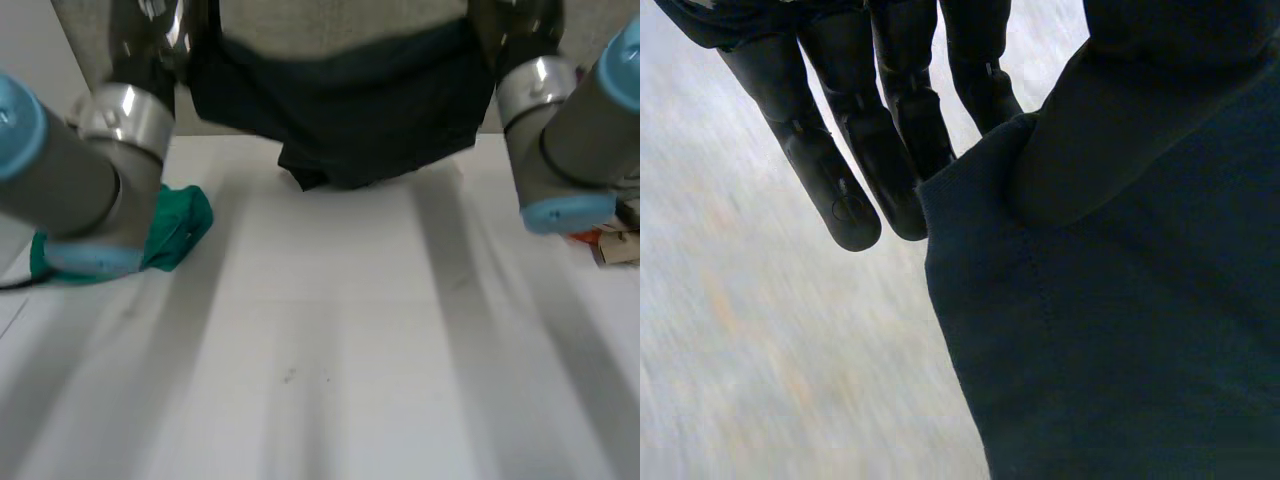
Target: Fold the laundry.
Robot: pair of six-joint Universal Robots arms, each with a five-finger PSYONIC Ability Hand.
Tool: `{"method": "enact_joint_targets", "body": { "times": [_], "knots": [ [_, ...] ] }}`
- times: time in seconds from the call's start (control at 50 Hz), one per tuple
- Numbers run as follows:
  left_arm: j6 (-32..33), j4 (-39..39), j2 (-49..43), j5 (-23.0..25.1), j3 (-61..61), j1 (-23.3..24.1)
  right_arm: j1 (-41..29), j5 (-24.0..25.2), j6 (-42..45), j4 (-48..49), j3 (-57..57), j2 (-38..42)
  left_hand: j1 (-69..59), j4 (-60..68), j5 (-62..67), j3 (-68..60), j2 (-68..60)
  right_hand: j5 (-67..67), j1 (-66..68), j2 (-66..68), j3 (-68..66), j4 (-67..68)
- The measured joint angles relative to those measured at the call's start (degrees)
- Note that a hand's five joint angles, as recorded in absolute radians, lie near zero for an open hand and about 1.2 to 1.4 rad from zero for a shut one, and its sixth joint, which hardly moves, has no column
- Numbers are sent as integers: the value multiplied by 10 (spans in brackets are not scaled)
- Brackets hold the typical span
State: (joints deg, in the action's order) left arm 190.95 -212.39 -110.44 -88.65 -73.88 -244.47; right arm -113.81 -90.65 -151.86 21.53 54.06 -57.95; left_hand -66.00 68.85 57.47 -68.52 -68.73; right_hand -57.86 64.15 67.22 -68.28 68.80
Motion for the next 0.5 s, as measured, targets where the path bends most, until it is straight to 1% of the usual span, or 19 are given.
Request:
{"method": "enact_joint_targets", "body": {
  "times": [0.02,0.1,0.18,0.28,0.38,0.44,0.48,0.5],
  "knots": [
    [1,14,4,-2,-40,2,1,8,2,-12,28,7,0,0,0,0,0,0,0,0,0,0],
    [3,62,10,-11,-116,12,2,34,6,-35,89,16,0,0,0,0,0,0,0,0,-1,0],
    [4,124,15,-21,-172,27,4,60,12,-67,151,20,0,0,0,0,0,0,0,1,-2,0],
    [6,220,43,-29,-226,48,7,72,22,-125,217,0,0,0,0,0,0,0,0,1,-2,0],
    [14,340,98,-30,-264,70,8,74,49,-210,285,-65,0,0,0,0,-1,0,0,1,-2,0],
    [32,424,136,-27,-279,92,8,73,84,-288,336,-121,0,0,0,0,-1,0,0,1,-2,0],
    [44,462,152,-26,-285,105,8,73,105,-322,359,-144,0,0,0,0,-1,0,0,2,-2,0],
    [56,497,165,-25,-290,118,9,72,127,-353,381,-164,0,0,0,0,-1,0,0,2,-2,0]
  ]
}}
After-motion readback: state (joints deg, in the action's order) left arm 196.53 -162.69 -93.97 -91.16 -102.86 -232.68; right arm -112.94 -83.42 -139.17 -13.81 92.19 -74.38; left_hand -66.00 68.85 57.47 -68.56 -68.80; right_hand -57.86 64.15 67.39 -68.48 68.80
